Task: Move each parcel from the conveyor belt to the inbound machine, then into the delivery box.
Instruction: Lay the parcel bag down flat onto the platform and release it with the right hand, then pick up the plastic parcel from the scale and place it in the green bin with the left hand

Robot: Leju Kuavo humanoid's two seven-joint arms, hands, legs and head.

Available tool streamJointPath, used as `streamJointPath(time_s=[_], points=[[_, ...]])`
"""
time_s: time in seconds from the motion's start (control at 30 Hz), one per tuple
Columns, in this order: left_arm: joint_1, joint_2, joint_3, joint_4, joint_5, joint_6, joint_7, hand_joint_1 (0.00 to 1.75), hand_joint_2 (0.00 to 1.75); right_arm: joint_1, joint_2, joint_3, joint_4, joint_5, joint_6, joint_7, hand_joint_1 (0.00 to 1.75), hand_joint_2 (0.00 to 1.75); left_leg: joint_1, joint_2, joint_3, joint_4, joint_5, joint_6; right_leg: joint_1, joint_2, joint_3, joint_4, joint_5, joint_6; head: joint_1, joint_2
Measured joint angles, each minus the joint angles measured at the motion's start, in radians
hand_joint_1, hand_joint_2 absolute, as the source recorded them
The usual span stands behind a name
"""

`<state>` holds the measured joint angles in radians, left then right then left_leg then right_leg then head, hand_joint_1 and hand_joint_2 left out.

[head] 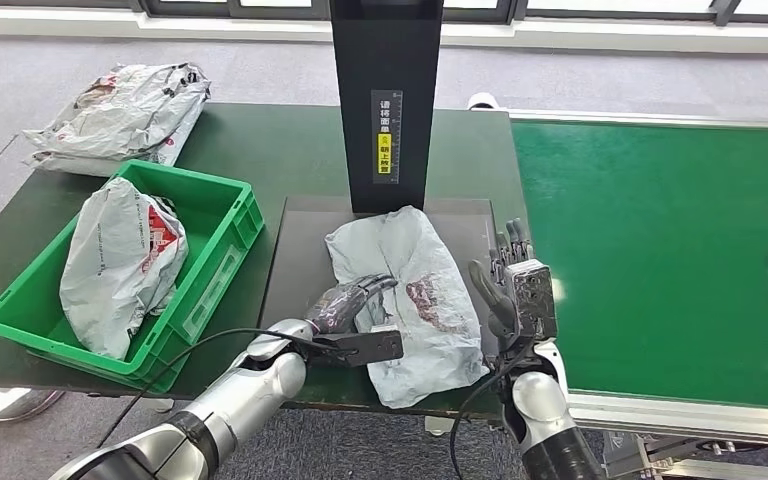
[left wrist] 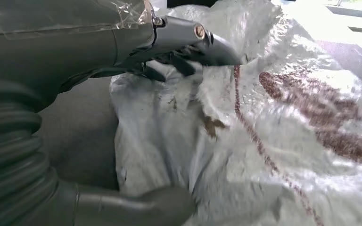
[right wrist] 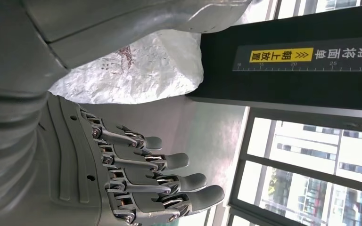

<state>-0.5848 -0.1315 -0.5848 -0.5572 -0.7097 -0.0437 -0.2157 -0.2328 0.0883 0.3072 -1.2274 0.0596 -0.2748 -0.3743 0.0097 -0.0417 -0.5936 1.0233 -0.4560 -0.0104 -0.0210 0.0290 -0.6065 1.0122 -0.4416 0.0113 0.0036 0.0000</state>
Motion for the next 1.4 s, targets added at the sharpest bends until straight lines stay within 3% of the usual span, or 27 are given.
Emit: streamJointPath(time_s=[0.23,0.5,0.67,0.8,1.2,1.3,1.4], points=[[0.010,-0.001,0.040,-0.039,0.022,0.160,0.010,1.75,1.75,0.056,0.003,-0.039,-0.052,0.012,-0.010,0.011,0.00,1.75,0.000,0.001,0.000,0.000,0.000,0.000,0.000,0.000,-0.001,0.000,0.000,0.000,0.000,0.000],[-0.028,0.048,0.149,-0.273,-0.051,0.427,0.079,1.75,1.75,0.100,0.012,-0.074,-0.103,0.008,-0.032,0.006,0.00,1.75,0.000,0.002,-0.002,0.000,0.000,-0.001,0.001,0.001,-0.003,0.000,0.001,-0.001,0.000,0.000],[-0.051,0.067,0.170,-0.315,-0.092,0.483,0.103,1.75,1.75,0.099,0.013,-0.077,-0.104,0.000,-0.040,-0.004,0.00,1.75,0.001,0.002,-0.002,0.000,0.000,-0.001,0.001,0.001,-0.003,0.000,0.001,-0.001,0.000,0.000],[-0.113,0.157,0.283,-0.431,-0.286,0.675,0.171,1.75,1.75,0.098,0.012,-0.079,-0.104,-0.039,-0.064,-0.033,0.00,1.75,0.001,0.002,-0.002,0.000,0.001,-0.001,0.001,0.003,-0.004,0.000,0.001,-0.001,0.000,0.000],[-0.106,0.198,0.356,-0.490,-0.324,0.703,0.184,1.75,1.75,0.097,0.012,-0.079,-0.103,-0.047,-0.067,-0.038,0.00,1.75,0.000,0.002,-0.003,0.000,0.001,-0.001,0.000,0.003,-0.004,0.000,0.001,-0.001,0.000,0.000],[-0.078,0.229,0.389,-0.498,-0.391,0.728,0.225,1.75,1.75,0.094,0.012,-0.079,-0.101,-0.052,-0.065,-0.038,0.00,1.75,0.000,0.004,-0.002,-0.001,0.000,-0.002,0.000,0.005,-0.004,0.000,0.001,-0.001,0.000,0.000],[-0.029,0.271,0.456,-0.498,-0.566,0.717,0.317,1.75,1.75,0.090,0.011,-0.079,-0.096,-0.060,-0.058,-0.039,0.00,1.75,0.000,0.007,-0.001,-0.001,-0.001,-0.003,0.002,0.008,-0.005,0.001,0.000,-0.002,0.000,0.000]])
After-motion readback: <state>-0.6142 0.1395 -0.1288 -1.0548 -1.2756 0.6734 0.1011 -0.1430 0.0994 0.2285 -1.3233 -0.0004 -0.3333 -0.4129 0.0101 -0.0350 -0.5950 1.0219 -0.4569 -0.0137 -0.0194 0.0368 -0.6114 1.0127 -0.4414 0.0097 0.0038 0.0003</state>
